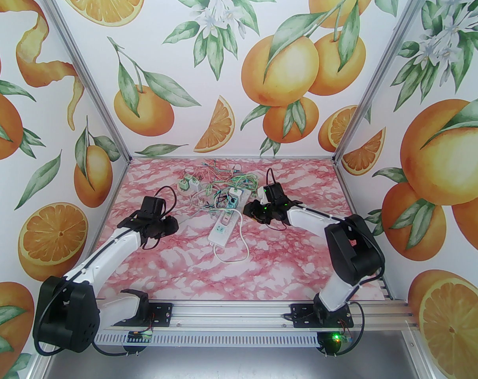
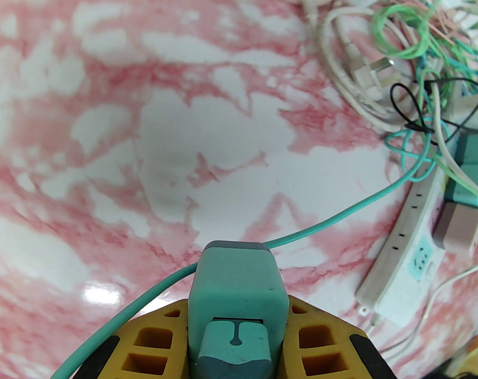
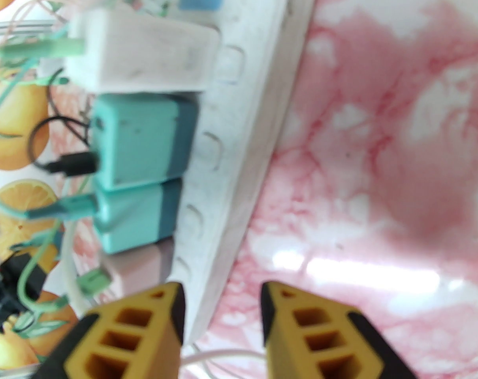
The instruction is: Pull the plug off the socket
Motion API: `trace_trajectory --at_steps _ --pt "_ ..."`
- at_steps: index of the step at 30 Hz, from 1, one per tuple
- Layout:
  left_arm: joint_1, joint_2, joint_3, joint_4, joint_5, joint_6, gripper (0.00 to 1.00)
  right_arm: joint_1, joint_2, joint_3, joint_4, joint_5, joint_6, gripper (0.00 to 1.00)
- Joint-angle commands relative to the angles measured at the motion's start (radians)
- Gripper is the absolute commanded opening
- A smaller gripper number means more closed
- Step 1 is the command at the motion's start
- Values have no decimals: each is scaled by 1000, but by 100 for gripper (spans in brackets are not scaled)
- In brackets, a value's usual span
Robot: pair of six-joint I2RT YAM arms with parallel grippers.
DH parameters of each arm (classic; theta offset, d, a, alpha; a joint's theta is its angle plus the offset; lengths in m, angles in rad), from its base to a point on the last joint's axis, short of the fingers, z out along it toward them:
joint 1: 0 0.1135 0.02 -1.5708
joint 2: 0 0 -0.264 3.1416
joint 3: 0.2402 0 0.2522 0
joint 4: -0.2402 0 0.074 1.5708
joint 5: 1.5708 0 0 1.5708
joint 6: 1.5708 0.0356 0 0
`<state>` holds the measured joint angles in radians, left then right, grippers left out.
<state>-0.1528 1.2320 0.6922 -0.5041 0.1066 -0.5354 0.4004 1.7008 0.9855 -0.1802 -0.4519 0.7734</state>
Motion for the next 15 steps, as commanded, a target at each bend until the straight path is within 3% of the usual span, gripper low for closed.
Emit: trace_trajectory --at_steps 1,6,13,15 --pt "49 23 -45 142 118 -114 15 -10 -57 -24 -37 30 -24 39" --pt "111 75 -63 229 181 -215 19 -12 -106 -56 -47 46 -26 40" --pt "149 162 -18 281 213 -243 24 -12 -146 -100 -45 62 -19 40" --pt "153 177 -11 291 220 -235 34 -12 -154 -112 -43 67 -19 40"
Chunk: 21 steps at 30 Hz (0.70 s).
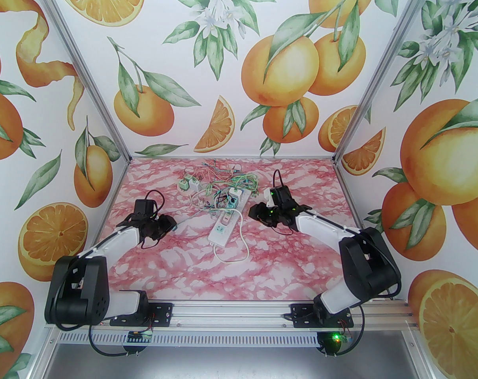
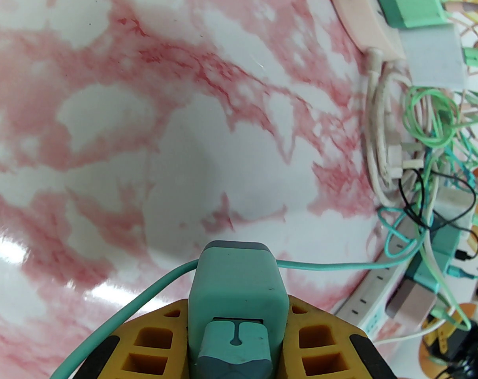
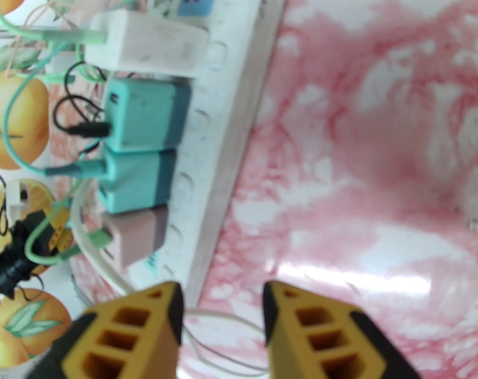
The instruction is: Pull the plug off the socket
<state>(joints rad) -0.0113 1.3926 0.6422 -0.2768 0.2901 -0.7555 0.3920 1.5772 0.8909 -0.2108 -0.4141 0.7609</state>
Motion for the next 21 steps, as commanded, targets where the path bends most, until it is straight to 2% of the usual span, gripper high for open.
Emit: trace_trajectory --at_steps 1,4,5,17,21 --pt "12 21 41 66 44 -13 39 -4 -32 -22 -13 31 -5 40" --pt "17 15 46 80 67 -14 50 -4 -32 -23 -13 28 -3 40" --pt "19 7 48 78 72 -16 57 -4 -31 -23 -12 29 -3 40" --pt "45 -46 77 40 108 -4 57 -4 -18 0 -9 21 2 40" --pt "44 -34 56 21 107 1 62 -4 -22 1 -12 17 1 42"
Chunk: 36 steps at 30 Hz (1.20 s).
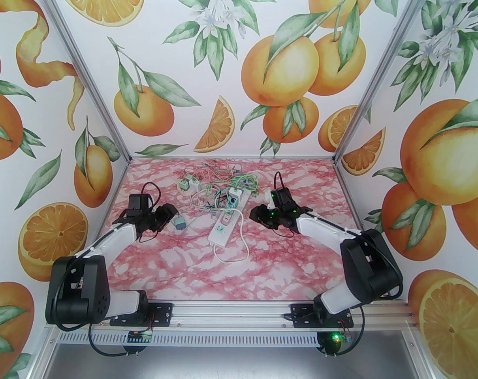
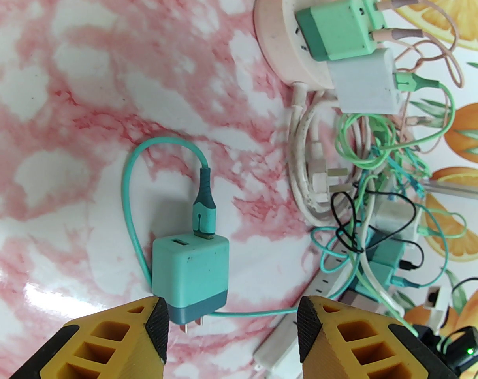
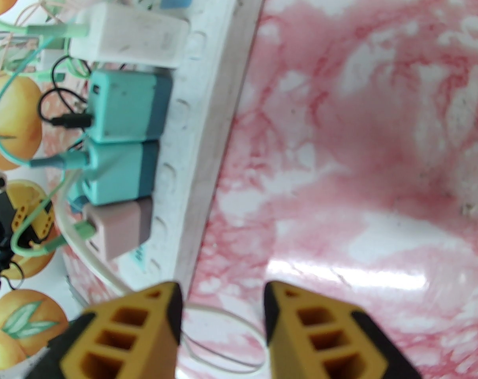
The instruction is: Pull the plug off the socket
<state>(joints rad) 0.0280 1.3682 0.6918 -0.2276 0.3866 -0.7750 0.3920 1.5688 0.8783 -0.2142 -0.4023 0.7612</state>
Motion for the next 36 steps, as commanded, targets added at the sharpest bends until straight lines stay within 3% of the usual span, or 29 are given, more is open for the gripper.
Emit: trace_trajectory --at_steps 1,4,9,16,24,36 --pt "3 -5 5 -28 15 23 62 -4 -16 13 -9 5 0 42" --pt "-31 -9 16 -40 12 48 63 -4 -33 9 -17 10 -10 43" --pt "-162 -43 60 -69 -57 127 61 -4 -62 -7 -19 21 -26 46" --pt "-402 -96 62 -36 -185 238 55 -4 -40 -4 -9 10 -25 46" --pt "-644 7 167 -77 -360 404 55 -4 -9 16 -4 -6 -19 46" --pt "-745 252 366 -95 -410 533 57 -4 -13 8 -16 -10 -18 45"
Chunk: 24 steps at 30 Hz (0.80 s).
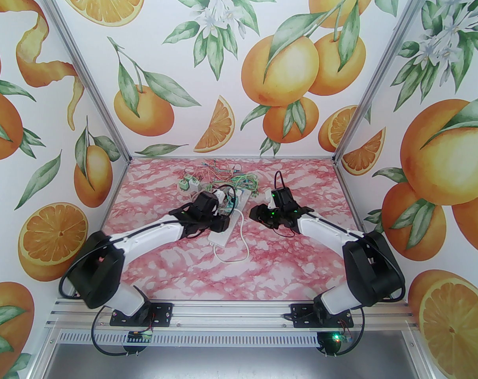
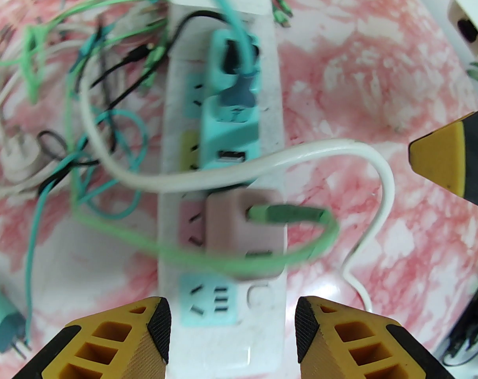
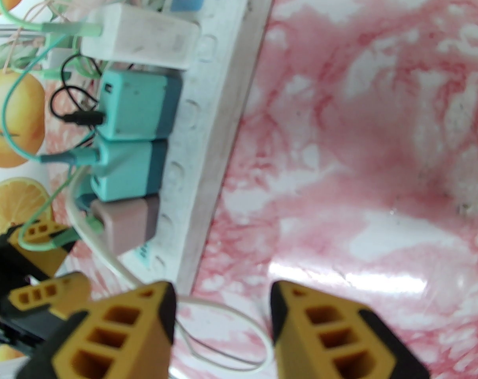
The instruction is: Pull the plug off the socket
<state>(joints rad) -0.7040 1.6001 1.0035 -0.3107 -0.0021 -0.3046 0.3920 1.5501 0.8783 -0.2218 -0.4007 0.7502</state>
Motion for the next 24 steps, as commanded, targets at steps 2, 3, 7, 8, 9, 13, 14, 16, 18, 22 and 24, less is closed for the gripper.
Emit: trace_trajectory --at_steps 2,3,7,8,9,13,14,16,18,22,24 --pt "-20 51 77 -22 -30 74 57 -4 4 8 -9 -14 -8 45" --pt "-20 61 84 -26 -37 77 57 -4 3 7 -10 -14 -8 46" --pt "-20 107 112 -27 -53 92 56 -4 2 4 -6 -17 -5 46" --pt "-20 121 122 -28 -53 95 55 -3 5 4 -4 -18 -4 45" --pt "-19 132 133 -29 -54 97 54 -3 6 4 -1 -21 -3 46" --pt "-20 168 152 -37 -70 105 48 -2 24 11 13 -35 0 45" --pt "-20 171 152 -37 -70 106 47 -3 30 13 18 -38 1 45" --pt "-19 179 152 -42 -73 108 44 -2 47 25 29 -48 5 45" --pt "-19 182 149 -45 -75 111 40 -2 71 40 44 -66 7 45" --pt "-8 180 146 -40 -75 102 32 -2 137 63 103 -107 35 44" --pt "-2 178 144 -36 -64 97 28 -1 172 75 136 -128 51 44"
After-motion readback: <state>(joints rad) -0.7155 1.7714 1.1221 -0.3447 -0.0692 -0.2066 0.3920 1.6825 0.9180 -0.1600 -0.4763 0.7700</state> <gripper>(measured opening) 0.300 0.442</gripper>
